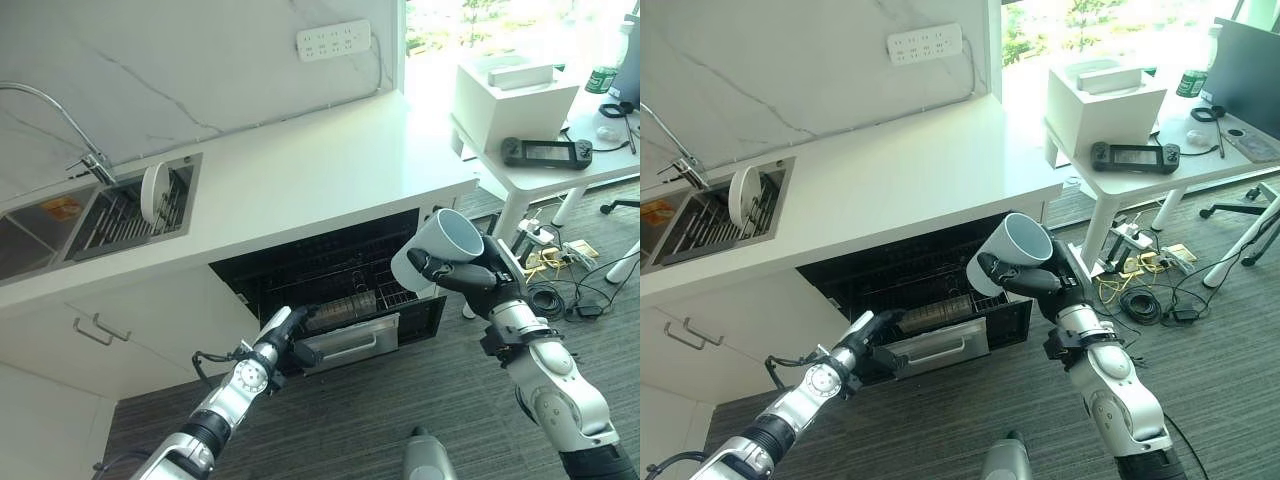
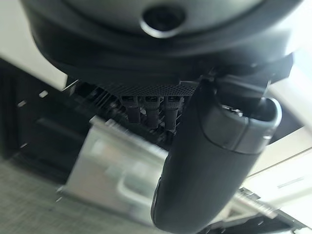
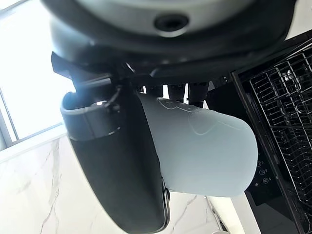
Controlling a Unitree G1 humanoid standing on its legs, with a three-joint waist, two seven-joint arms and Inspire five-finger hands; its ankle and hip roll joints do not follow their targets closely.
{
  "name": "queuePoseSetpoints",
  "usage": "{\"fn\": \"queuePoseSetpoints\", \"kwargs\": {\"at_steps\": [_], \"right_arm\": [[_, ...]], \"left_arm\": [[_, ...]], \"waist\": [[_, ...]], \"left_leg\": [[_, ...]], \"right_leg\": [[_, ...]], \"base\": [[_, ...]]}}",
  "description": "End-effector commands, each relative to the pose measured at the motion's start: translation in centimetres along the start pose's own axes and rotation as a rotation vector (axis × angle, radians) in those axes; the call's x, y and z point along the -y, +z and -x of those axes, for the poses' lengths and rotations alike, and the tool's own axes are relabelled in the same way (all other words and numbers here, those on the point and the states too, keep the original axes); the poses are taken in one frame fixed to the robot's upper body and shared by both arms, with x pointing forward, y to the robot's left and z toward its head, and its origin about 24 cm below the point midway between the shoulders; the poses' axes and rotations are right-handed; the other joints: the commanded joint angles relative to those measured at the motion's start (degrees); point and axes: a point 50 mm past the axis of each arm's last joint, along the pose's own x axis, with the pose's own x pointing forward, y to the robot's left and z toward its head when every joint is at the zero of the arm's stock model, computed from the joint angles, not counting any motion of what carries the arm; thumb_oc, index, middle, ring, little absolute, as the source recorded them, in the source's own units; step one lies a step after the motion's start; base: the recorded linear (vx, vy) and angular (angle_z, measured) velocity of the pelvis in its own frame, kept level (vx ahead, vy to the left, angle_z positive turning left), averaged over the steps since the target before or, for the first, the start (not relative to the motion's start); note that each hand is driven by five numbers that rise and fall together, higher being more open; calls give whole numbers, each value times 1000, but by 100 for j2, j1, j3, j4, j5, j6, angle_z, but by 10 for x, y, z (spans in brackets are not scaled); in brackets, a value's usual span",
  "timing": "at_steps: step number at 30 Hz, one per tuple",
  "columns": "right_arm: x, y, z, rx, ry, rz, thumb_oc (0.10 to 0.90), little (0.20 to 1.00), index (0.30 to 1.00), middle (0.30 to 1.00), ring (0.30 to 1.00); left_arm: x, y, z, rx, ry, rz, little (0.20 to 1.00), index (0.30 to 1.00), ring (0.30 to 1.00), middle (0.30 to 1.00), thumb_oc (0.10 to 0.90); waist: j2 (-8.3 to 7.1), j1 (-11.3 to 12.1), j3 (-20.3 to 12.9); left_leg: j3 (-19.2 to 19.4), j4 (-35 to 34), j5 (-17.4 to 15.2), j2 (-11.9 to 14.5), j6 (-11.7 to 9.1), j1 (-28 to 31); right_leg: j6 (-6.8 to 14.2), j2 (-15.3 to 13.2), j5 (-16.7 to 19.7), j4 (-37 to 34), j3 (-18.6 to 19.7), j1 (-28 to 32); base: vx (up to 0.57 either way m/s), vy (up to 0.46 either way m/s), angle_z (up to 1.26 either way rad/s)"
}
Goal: Place the dishes in the dishwasher.
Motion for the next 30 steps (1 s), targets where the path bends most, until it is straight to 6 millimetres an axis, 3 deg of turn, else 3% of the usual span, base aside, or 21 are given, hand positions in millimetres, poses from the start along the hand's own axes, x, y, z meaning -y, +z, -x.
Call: {"fn": "queuePoseSetpoints", "kwargs": {"at_steps": [1, 7, 9, 11, 22, 27, 30], "right_arm": [[-32, 76, -9, 353, 193, -16, 400, 300, 300, 300, 300], [-38, 76, -12, 331, 231, -26, 400, 300, 300, 300, 300], [-47, 77, -17, 317, 264, -31, 400, 300, 300, 300, 300], [-52, 79, -21, 305, 283, -29, 400, 300, 300, 300, 300], [-56, 82, -31, 285, 304, 23, 400, 300, 300, 300, 300], [-52, 82, -32, 289, 284, 35, 400, 300, 300, 300, 300], [-48, 81, -31, 295, 262, 41, 400, 300, 300, 300, 300]], "left_arm": [[-19, 5, -5, -10, -59, -21, 900, 900, 900, 900, 800], [24, -32, 1, -273, -398, 41, 900, 900, 900, 900, 800], [53, -58, 17, -481, -630, 134, 900, 900, 900, 900, 800], [61, -68, 27, -559, -762, 156, 900, 900, 900, 900, 800], [67, -69, 44, -620, -1120, 40, 900, 900, 900, 900, 800], [54, -56, 40, -543, -1124, -38, 900, 900, 900, 900, 800], [41, -39, 30, -425, -1020, -41, 900, 900, 900, 900, 800]], "waist": [[-120, -78, -271], [-77, -213, -262], [-29, -313, -259], [10, -379, -248], [302, -364, -191], [344, -243, -185], [335, -142, -180]], "left_leg": [[-551, 767, -1089, 242, 19, -93], [-432, 767, -1095, 243, 41, -63], [-433, 767, -1245, 215, 24, 32], [-383, 767, -1256, 206, 24, 67], [-275, 767, -1131, 123, 77, -34], [-341, 767, -1113, 98, 76, -84], [-404, 767, -1095, 96, 74, -126]], "right_leg": [[303, 49, -546, -193, 210, 360], [311, 85, -539, -193, 300, 322], [360, 100, -678, -193, 368, 391], [356, 105, -703, -193, 390, 412], [312, 70, -673, -193, 360, 393], [324, 24, -701, -193, 264, 438], [325, -6, -711, -193, 183, 461]], "base": [[24, 28, -3], [14, 15, -8], [123, 79, -17], [91, 75, -7], [-8, 65, -5], [-7, 15, 2], [-18, -3, 13]]}}
